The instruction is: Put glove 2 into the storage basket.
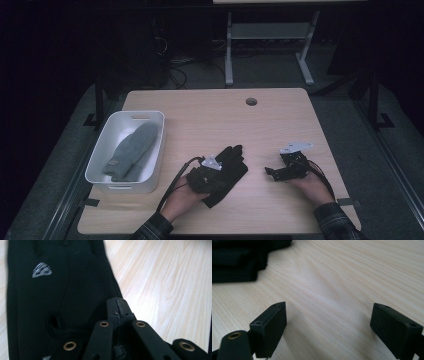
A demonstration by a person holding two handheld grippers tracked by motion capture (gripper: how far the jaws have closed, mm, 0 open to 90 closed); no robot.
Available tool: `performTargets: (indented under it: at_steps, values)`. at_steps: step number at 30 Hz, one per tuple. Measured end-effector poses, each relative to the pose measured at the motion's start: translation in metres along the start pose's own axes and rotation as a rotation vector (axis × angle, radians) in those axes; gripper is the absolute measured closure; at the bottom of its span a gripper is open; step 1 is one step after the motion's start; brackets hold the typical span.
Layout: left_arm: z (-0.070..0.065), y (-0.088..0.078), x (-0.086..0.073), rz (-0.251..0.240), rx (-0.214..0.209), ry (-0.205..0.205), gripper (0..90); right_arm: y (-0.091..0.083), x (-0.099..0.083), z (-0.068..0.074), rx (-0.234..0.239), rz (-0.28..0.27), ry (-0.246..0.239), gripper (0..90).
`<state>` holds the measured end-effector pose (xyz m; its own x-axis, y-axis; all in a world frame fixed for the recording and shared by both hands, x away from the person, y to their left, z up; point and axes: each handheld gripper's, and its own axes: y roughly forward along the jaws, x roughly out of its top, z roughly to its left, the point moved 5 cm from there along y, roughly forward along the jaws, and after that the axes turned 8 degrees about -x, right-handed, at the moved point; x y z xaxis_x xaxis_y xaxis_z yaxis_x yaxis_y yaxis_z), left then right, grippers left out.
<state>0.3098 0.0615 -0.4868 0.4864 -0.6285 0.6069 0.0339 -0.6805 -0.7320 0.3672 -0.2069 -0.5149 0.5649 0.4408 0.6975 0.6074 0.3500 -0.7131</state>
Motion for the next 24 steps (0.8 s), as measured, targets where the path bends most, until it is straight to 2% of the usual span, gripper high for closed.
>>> performTargets:
  at_steps: [1, 4, 6, 7, 9, 10, 11, 15, 17, 18, 24]
  values:
    - [0.003, -0.004, -0.003, 0.019, 0.008, 0.010, 89.3, 0.000, 0.000, 0.000, -0.001, -0.003, 0.001, 13.0]
    - [0.005, -0.011, -0.009, 0.010, 0.023, -0.011, 89.3, 0.001, -0.001, 0.000, 0.000, -0.011, 0.012, 11.3]
    - [0.009, -0.017, -0.013, 0.027, 0.026, 0.004, 89.3, 0.002, -0.001, -0.001, 0.000, -0.024, 0.009, 9.9]
    - [0.008, -0.017, -0.013, 0.006, 0.027, -0.017, 89.2, 0.002, -0.001, -0.001, 0.000, -0.032, 0.007, 9.7]
    - [0.010, -0.023, -0.013, 0.018, 0.028, 0.005, 87.3, 0.002, -0.001, -0.001, 0.000, -0.031, 0.008, 9.7]
    - [0.009, -0.023, -0.010, -0.005, 0.031, -0.006, 85.7, 0.002, -0.001, -0.001, 0.000, -0.029, 0.009, 9.8]
    - [0.010, -0.027, -0.009, 0.002, 0.034, 0.009, 82.5, 0.002, -0.001, -0.001, 0.000, -0.029, 0.009, 9.8]
    - [0.015, -0.035, 0.001, -0.033, 0.043, 0.020, 70.6, 0.002, -0.001, -0.001, 0.001, -0.029, 0.009, 9.8]
    - [0.018, -0.036, 0.004, -0.030, 0.054, 0.039, 64.1, 0.003, -0.001, -0.001, 0.002, -0.032, 0.006, 9.8]
    - [0.020, -0.036, 0.007, -0.036, 0.056, 0.055, 60.9, 0.002, -0.002, -0.001, 0.002, -0.026, 0.008, 9.8]
    - [0.028, -0.024, 0.020, -0.036, 0.058, 0.076, 37.5, 0.002, -0.001, 0.000, 0.001, -0.026, 0.009, 9.9]
